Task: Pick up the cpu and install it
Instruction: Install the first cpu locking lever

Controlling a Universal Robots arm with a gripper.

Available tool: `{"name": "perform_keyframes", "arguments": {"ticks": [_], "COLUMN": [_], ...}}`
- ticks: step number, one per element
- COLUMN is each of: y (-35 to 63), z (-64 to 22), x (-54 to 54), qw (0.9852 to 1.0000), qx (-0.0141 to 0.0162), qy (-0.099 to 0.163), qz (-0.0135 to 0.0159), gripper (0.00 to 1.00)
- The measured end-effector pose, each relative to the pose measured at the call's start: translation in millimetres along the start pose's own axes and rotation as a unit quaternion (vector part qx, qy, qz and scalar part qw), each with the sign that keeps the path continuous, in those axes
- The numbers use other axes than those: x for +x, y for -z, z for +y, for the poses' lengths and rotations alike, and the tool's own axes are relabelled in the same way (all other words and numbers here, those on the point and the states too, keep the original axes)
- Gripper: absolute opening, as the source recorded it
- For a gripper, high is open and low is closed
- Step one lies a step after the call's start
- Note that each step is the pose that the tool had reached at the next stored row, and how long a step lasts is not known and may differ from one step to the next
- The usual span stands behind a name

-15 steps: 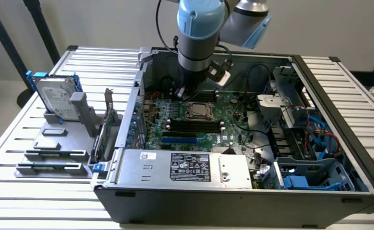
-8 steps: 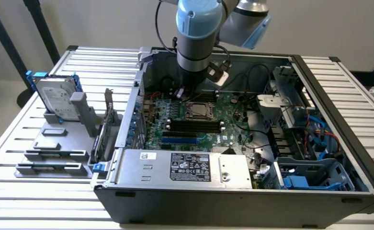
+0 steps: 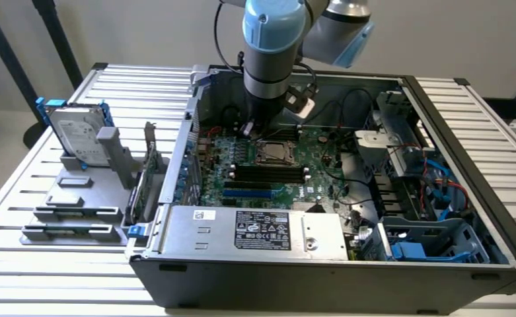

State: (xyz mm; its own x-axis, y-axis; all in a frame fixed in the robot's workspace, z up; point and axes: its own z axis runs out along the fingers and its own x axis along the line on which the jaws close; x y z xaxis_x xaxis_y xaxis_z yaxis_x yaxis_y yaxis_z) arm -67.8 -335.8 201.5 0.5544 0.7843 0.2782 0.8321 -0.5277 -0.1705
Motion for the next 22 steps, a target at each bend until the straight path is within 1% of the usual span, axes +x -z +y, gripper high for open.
{"name": "perform_keyframes", "arguments": {"ticks": [6,14,22], "y": [-0.9,-2.3,-3.8], "z": [0.6,5.0,7.4], "x": [0.0,2.4,3.5], "qw": [1.0,1.0,1.0], "qx": [-0.0006,-0.0012,-0.0024], "qy": [0.0,0.0,0.0], "qz": [-0.001,-0.0018,-0.0042], "gripper": [0.11,0.11,0.11]}}
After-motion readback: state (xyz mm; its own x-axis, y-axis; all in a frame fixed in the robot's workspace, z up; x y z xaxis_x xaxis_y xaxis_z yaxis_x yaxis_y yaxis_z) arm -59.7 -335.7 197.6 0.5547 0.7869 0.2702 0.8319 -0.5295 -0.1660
